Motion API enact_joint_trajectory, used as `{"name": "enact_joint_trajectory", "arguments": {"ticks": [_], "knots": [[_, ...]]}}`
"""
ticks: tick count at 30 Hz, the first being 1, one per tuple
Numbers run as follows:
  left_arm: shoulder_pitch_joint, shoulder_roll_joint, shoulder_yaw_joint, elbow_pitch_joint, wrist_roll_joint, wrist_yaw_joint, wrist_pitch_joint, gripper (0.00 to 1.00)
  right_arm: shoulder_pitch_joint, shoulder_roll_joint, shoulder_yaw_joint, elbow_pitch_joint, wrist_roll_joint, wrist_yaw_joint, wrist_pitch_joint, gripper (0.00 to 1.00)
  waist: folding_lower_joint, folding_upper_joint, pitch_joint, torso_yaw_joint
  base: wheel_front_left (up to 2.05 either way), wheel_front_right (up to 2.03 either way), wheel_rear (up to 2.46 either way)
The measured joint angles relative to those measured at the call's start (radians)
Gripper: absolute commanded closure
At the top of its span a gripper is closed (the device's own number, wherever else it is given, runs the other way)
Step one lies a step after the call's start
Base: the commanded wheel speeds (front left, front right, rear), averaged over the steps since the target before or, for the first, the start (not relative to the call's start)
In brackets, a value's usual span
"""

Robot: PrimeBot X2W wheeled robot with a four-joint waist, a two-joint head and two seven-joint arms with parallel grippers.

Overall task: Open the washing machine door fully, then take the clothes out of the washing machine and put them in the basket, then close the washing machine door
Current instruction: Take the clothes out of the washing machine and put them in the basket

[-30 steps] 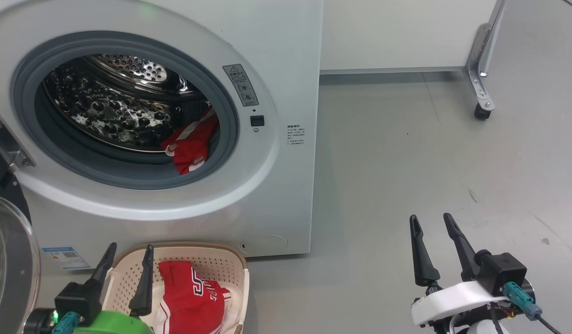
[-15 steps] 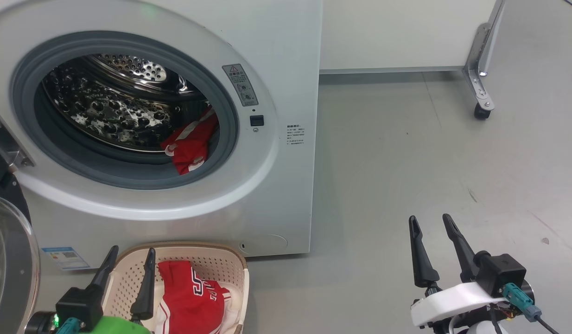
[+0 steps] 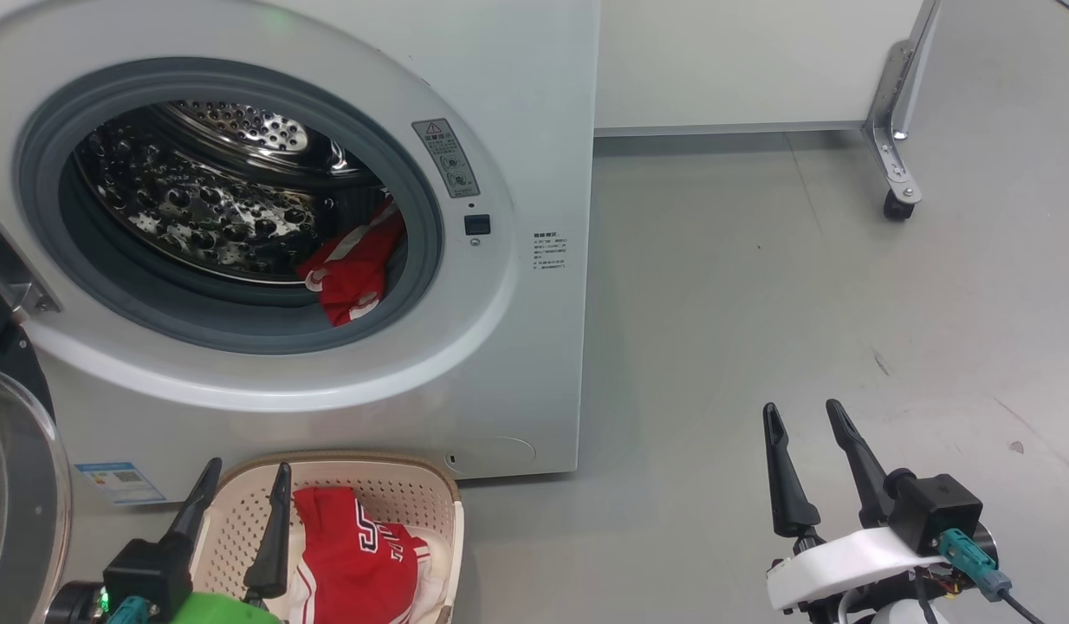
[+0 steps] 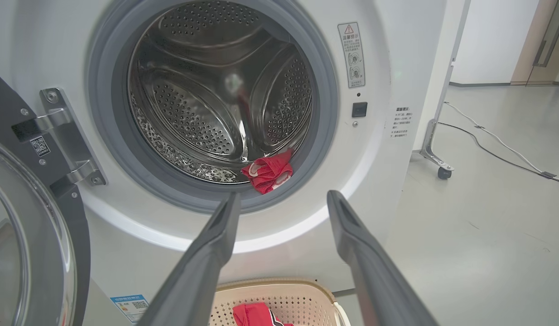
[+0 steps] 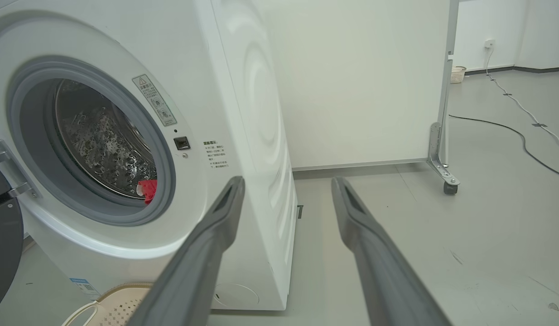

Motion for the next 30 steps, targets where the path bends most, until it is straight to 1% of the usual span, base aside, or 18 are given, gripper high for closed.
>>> {"name": "enact_joint_trajectory", "arguments": {"ticks": [17, 24, 30], "knots": [[0.024, 0.001, 0.003, -0.022, 0.003, 0.000, 0.000, 0.00, 0.001, 0.000, 0.007, -0.007, -0.001, 0.000, 0.000, 0.00, 0.0000, 0.0000, 0.013, -0.006, 0.00, 0.00, 0.00], [0.032, 0.004, 0.007, -0.040, 0.002, 0.000, 0.000, 0.00, 0.001, 0.000, 0.016, -0.028, -0.011, 0.000, 0.000, 0.00, 0.0000, 0.0000, 0.053, -0.018, 0.00, 0.00, 0.00], [0.029, 0.020, 0.016, -0.057, 0.002, 0.000, 0.000, 0.00, 0.000, -0.001, 0.029, -0.047, -0.022, 0.000, 0.008, 0.00, 0.0000, 0.0000, 0.107, -0.033, 0.00, 0.00, 0.00]]}}
